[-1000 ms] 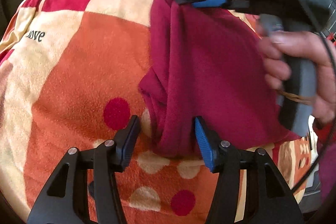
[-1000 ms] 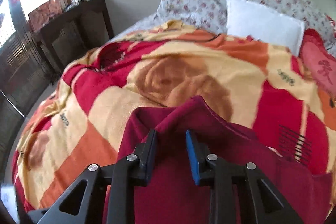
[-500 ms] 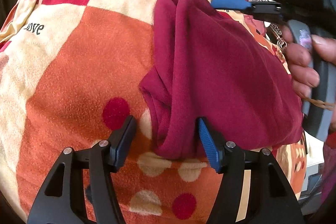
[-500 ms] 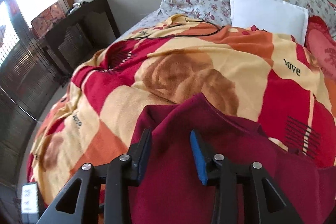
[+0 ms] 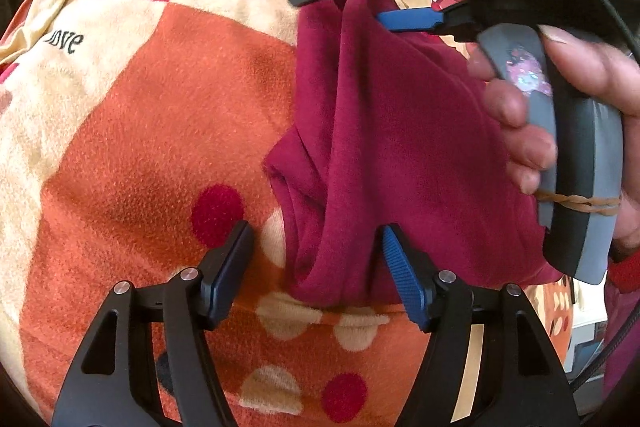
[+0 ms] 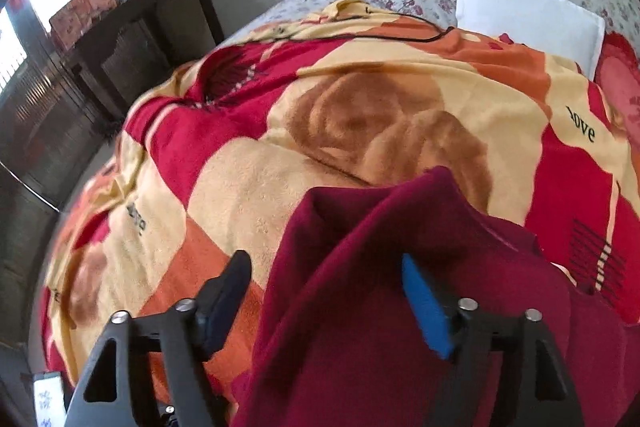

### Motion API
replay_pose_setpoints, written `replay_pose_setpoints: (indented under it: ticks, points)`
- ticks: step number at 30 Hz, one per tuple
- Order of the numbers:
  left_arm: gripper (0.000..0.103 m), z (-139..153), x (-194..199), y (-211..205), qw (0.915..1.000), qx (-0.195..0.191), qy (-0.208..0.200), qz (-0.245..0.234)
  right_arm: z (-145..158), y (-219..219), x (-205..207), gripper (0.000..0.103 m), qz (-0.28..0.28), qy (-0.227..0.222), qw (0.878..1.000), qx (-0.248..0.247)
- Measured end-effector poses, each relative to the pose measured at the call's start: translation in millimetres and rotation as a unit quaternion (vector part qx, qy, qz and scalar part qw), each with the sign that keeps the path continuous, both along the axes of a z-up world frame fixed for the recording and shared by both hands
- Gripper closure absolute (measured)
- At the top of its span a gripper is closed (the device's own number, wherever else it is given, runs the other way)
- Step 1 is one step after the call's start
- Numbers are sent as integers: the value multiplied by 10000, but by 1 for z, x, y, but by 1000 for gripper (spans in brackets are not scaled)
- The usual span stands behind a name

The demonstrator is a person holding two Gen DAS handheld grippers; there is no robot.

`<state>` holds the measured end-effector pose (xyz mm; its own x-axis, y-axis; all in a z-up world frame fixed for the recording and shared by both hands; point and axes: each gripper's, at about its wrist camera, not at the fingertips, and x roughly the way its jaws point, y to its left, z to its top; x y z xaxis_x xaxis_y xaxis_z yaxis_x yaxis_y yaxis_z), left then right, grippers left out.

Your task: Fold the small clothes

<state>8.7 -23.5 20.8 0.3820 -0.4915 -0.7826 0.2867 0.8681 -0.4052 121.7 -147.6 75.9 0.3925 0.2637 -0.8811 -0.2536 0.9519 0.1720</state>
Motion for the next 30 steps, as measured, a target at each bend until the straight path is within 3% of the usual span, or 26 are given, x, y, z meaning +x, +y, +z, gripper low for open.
replay_pose_setpoints:
  ticks: [4, 17, 21, 25, 30]
  points:
    - [34, -1, 4, 2, 10000, 20, -53, 5, -7, 13, 1, 23, 113, -30, 9988, -479]
    - [33, 2, -3, -12, 9999, 50, -109, 24, -19, 24, -1, 20, 147, -150, 9953, -943]
    - [33, 4, -6, -13, 9999, 22, -131, -31, -13, 15, -5, 41, 149, -238, 9964, -796]
    - [33, 9, -7, -4, 9997, -138, -188, 65, 1, -13, -9, 68, 140, -124, 9997, -141]
    - [33, 11, -5, -10, 9991, -73, -405, -127, 14, -37, -13, 73, -42, -98, 9985, 536]
